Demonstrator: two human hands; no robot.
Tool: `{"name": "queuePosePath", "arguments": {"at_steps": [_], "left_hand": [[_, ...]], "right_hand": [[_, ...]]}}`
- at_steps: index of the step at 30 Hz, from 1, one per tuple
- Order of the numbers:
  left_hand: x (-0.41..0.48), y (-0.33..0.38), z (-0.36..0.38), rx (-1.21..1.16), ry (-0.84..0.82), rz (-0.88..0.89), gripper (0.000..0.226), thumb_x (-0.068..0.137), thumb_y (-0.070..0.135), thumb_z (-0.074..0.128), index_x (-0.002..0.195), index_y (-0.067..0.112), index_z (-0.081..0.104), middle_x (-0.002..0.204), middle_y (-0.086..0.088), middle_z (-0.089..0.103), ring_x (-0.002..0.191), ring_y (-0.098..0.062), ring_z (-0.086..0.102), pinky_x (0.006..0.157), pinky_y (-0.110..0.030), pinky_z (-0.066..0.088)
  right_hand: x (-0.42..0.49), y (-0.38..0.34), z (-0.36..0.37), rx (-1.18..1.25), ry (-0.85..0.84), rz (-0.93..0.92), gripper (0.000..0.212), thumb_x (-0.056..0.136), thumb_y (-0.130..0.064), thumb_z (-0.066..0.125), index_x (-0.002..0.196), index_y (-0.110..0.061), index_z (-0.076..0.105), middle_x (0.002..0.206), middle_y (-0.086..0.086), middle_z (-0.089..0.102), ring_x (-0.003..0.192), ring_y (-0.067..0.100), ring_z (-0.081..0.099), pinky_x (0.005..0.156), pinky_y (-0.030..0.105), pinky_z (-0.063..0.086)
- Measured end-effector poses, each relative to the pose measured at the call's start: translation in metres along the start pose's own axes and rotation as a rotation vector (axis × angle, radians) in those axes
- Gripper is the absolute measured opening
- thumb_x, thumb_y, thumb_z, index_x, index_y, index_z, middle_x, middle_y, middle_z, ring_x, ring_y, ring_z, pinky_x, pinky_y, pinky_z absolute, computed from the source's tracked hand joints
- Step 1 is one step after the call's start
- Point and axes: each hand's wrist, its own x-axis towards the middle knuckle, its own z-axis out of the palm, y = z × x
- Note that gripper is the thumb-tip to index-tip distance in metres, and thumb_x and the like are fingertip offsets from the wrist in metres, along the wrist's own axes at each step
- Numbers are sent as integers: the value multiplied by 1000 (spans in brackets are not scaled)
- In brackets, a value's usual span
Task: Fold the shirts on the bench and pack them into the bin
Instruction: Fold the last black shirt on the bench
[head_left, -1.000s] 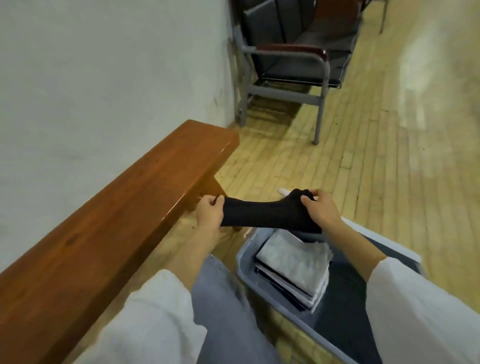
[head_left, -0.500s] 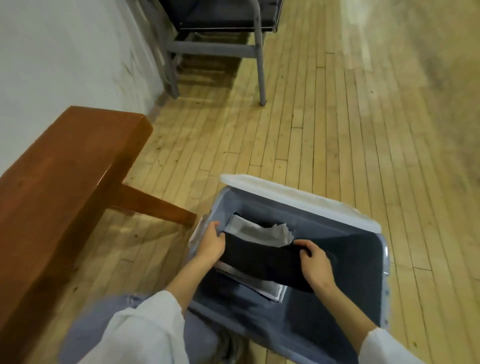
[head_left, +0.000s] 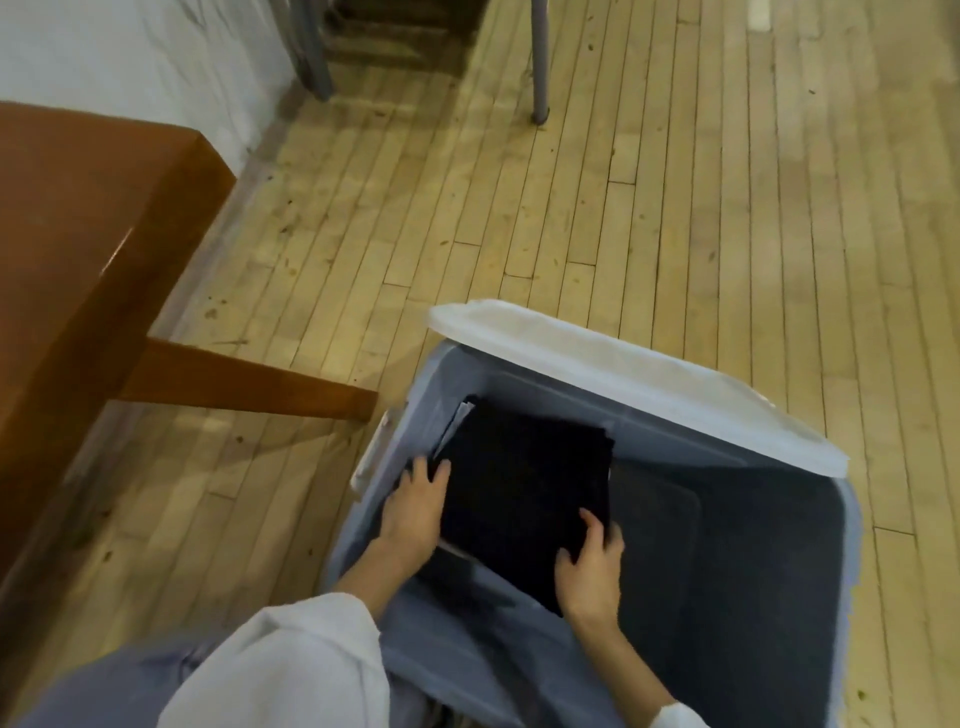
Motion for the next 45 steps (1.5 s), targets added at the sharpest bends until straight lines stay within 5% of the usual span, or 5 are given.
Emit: {"name": "queuePosePath", "arguments": {"at_steps": [13, 20, 24, 30, 45], "left_hand": [[4, 26, 37, 69, 218, 401, 68, 77, 29, 59, 142, 16, 42, 155, -13, 25, 139, -32, 33, 111, -49, 26], [2, 13, 62, -37, -292, 195, 90, 80, 79, 27, 144, 38, -22, 146, 3, -42, 138, -21, -34, 108, -63, -10], [9, 21, 47, -67, -339, 162, 98, 80, 74, 44, 149, 36, -14, 152, 0, -35, 140, -23, -31, 107, -67, -6], [5, 31, 25, -95, -252, 100, 94, 84, 65, 49, 151, 31, -7, 154, -7, -30, 141, -36, -24, 112, -63, -2], [-14, -4, -16, -762, -90, -24, 52, 99, 25, 47, 145, 11, 30, 151, -10, 29, 137, -26, 33, 109, -34, 31]], "right_hand": [[70, -27, 39, -747, -18, -499, 70, 93, -51, 21, 143, -5, 39, 152, 21, 26, 144, 35, 18, 117, 43, 0], [70, 9, 42, -796, -85, -370, 87, 89, -67, -2, 149, -8, 23, 156, 19, 14, 145, 36, 9, 116, 43, -6], [78, -8, 28, -859, -250, -311, 77, 94, -63, 15, 152, -16, -6, 157, 14, -16, 144, 33, -16, 117, 45, -10], [23, -97, -11, -462, -87, -720, 29, 97, -25, 44, 119, -17, 61, 111, 3, 66, 99, 20, 61, 81, 34, 50], [82, -166, -44, -444, 93, -686, 38, 99, -27, 47, 134, -16, 50, 129, 11, 53, 113, 31, 48, 98, 39, 36]]}}
